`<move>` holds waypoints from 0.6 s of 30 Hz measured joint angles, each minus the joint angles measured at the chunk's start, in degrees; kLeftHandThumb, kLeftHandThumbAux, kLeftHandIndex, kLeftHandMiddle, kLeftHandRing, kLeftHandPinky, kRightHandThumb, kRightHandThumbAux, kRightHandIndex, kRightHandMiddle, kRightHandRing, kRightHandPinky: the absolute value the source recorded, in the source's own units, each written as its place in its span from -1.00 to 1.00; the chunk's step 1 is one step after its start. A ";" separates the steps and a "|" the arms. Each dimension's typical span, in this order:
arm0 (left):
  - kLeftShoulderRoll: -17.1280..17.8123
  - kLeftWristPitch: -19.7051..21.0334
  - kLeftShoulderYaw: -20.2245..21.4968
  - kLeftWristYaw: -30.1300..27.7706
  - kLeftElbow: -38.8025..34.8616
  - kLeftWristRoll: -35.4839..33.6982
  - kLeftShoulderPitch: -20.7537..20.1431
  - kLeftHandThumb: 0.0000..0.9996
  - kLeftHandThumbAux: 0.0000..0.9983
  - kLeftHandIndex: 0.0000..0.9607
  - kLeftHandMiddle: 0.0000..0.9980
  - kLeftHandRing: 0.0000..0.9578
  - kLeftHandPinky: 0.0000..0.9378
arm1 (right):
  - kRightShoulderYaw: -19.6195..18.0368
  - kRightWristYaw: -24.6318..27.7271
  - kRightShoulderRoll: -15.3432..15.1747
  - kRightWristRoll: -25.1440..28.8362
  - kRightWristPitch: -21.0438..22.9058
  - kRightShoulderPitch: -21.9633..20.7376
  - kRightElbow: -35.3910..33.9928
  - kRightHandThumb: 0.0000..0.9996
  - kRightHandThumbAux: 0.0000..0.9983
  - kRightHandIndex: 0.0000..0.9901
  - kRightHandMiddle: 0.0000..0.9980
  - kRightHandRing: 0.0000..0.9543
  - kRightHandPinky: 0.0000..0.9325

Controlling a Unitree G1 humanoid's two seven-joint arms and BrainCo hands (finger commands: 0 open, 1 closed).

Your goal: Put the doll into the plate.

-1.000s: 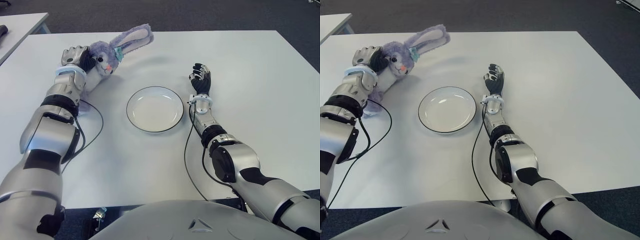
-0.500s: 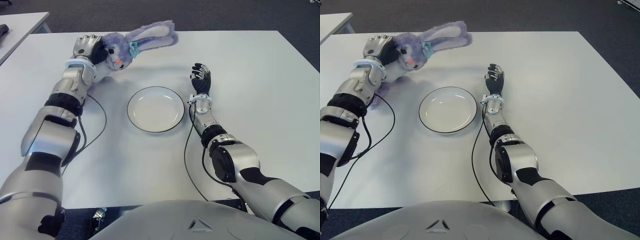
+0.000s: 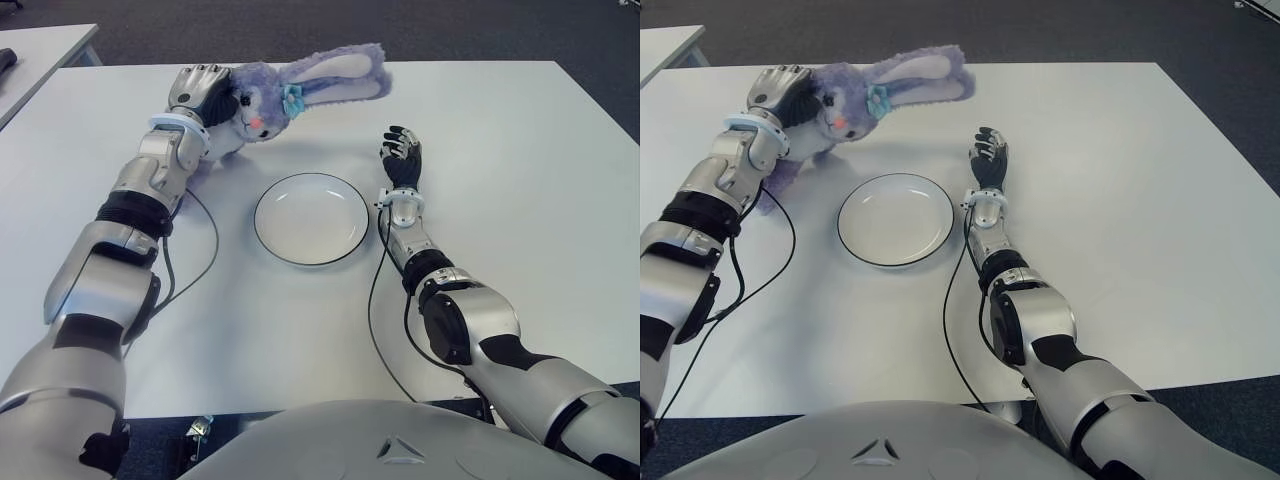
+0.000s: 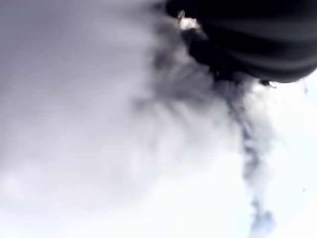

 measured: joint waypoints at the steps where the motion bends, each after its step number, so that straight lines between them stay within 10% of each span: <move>1: 0.03 0.08 0.00 -0.74 -0.94 0.00 0.15 0.91 0.29 -0.15 0.04 0.03 -0.61 | 0.00 -0.01 0.00 -0.02 0.00 0.00 0.00 0.29 0.79 -0.53 -0.40 -0.43 -0.48; 15: 2.42 0.15 0.14 -6.36 -10.53 0.17 1.03 0.91 0.29 -0.17 0.05 0.05 -0.39 | 0.08 -0.02 0.00 -0.08 0.01 -0.01 0.00 0.19 0.80 -0.51 -0.44 -0.46 -0.49; 18: 3.13 0.18 0.20 -7.40 -12.56 0.38 1.65 0.91 0.30 -0.19 0.03 0.07 0.28 | 0.08 -0.04 0.00 -0.14 0.01 -0.01 0.00 0.15 0.81 -0.52 -0.45 -0.47 -0.51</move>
